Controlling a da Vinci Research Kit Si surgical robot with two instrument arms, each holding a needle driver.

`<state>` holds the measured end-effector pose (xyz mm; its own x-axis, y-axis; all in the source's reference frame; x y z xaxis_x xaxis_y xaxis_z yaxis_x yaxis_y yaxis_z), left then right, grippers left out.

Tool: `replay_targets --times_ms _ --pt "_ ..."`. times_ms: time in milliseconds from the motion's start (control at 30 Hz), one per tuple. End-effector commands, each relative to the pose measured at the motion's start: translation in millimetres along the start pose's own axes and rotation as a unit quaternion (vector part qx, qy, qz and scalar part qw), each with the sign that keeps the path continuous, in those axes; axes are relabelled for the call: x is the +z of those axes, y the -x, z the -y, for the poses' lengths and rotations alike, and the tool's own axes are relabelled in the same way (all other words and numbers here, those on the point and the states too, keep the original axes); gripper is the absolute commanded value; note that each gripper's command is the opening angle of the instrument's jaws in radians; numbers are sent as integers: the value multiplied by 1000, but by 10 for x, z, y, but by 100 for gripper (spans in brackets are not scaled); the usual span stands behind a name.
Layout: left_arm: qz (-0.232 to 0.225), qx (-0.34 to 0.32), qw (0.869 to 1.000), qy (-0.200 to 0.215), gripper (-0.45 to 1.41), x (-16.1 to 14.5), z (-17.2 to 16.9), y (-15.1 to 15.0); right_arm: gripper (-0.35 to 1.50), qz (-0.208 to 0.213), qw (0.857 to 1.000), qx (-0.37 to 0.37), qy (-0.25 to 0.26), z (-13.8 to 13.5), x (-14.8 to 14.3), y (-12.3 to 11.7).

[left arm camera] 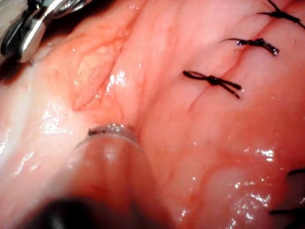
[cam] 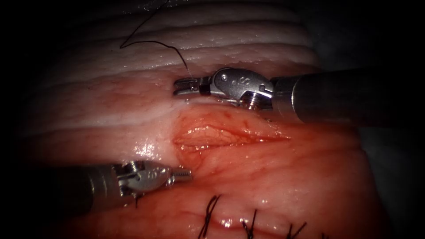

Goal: Wound Closure
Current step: Pass needle through skin above incision with right grasper

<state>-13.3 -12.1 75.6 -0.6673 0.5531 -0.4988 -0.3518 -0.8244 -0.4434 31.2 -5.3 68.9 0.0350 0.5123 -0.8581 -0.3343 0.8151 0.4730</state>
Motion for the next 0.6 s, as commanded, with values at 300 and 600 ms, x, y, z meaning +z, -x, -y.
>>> replay_targets --times_ms 300,600 --pt "0 0 1000 2 -20 7 -2 -1 -35 6 928 371 -1 7 20 3" --pt "0 0 1000 3 -20 4 -2 -2 -35 108 904 413 -37 25 25 24"
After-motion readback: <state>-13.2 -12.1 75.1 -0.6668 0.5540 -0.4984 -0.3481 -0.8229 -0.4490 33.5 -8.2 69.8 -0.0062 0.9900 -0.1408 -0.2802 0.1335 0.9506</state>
